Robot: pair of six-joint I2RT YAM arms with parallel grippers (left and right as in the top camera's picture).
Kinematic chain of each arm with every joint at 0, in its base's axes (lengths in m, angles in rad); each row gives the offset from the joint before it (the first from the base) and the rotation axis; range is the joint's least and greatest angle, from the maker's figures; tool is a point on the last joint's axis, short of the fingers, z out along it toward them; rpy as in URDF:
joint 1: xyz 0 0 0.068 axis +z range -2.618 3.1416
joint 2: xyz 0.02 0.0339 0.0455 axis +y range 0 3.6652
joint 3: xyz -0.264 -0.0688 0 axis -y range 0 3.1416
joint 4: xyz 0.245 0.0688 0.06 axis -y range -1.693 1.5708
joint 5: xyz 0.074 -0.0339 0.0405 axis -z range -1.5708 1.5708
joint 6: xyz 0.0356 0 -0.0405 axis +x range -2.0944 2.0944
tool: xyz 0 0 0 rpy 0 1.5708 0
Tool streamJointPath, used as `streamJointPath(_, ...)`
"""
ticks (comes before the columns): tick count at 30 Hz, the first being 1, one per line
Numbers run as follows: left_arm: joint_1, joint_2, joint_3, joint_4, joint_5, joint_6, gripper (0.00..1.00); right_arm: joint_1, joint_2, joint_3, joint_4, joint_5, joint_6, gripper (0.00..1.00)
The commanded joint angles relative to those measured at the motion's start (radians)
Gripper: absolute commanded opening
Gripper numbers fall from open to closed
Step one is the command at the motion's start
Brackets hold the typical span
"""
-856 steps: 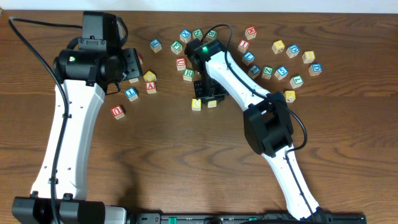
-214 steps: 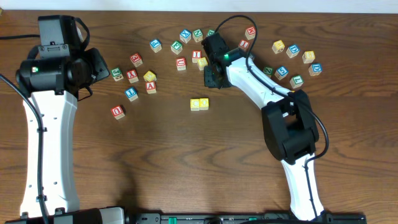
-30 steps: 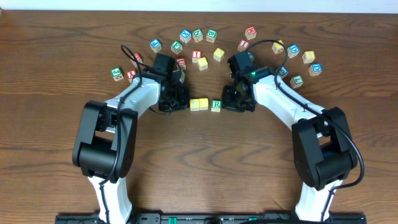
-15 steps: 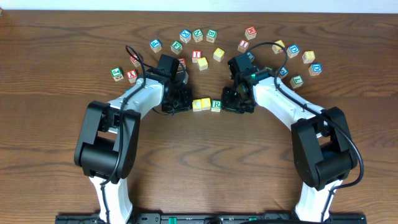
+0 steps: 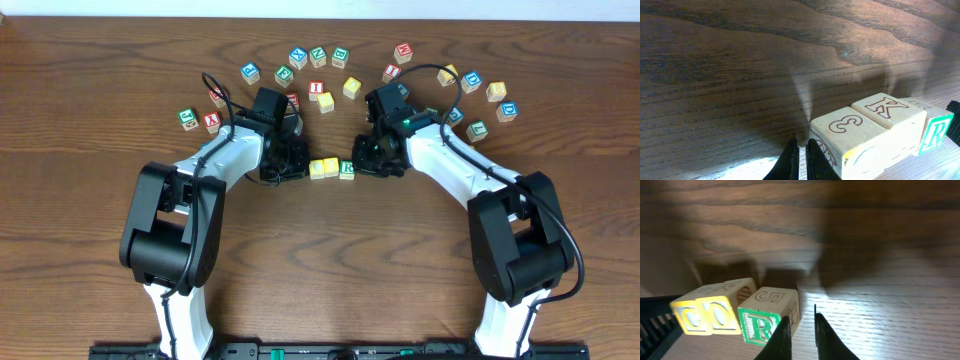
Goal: Spell out CORL
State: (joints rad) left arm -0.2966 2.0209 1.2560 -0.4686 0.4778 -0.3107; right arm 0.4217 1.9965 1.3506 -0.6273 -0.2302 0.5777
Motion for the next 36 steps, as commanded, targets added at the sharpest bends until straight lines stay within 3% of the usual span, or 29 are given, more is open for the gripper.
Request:
streamJointPath(1,-0.002,0.018,-0.008,-0.012,0.012,0.003,0.07,0.025,0.019,-0.007,0.016,-0.012,0.008,0.12)
streamJointPath(21,-0.002,0.018,-0.008,-0.013,0.012,0.003,0.07,0.003,0.018,0.056,0.020,0.063,-0.078,0.09)
streamJointPath(36,-0.002,0.018,-0.008,-0.013,0.012,0.003,0.07,0.033,0.018,0.055,-0.199,0.066,-0.077,0.04)
